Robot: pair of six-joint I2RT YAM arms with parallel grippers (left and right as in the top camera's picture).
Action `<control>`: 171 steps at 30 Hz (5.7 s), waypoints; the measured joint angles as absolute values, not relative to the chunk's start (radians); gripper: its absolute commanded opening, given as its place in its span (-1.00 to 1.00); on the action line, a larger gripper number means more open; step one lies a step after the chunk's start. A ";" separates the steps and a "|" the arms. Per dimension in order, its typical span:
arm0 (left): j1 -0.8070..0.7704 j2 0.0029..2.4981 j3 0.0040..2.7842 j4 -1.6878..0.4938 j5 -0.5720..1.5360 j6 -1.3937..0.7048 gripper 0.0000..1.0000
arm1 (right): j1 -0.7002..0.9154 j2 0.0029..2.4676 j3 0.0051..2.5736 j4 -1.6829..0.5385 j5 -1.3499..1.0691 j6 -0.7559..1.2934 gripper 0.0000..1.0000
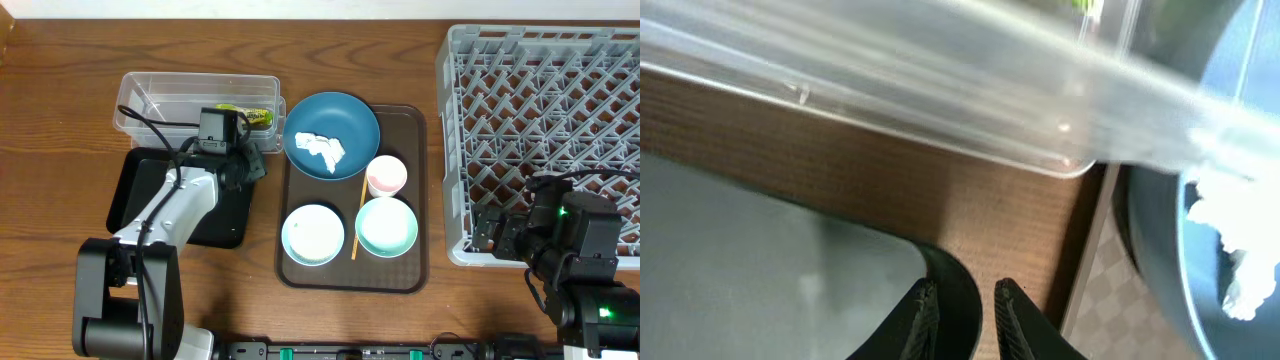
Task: Sort waste into correct bins and load items into the dishwasher rack
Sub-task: 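Move the wrapper over the clear bin and release it, then withdraw the left gripper from the clear bin, then reach left gripper into the blue plate and grasp the white tissue, then carry the tissue to the clear bin and release it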
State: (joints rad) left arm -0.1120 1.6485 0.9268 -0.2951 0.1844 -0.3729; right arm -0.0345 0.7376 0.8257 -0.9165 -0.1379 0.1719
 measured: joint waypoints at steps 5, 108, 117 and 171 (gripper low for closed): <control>-0.112 1.596 0.927 -0.332 0.157 -0.339 -0.61 | -0.035 0.738 0.826 -0.916 -0.127 0.172 0.98; -0.272 1.504 1.131 -0.513 0.132 -0.197 -0.33 | -0.035 0.738 0.826 -0.906 -0.115 0.172 0.98; -0.349 1.707 1.260 -0.450 0.137 -0.134 -0.31 | -0.035 0.738 0.826 -0.919 -0.115 0.172 0.98; -0.374 1.711 1.259 -0.348 0.072 -0.078 -0.88 | -0.035 0.738 0.826 -0.938 -0.111 0.172 0.98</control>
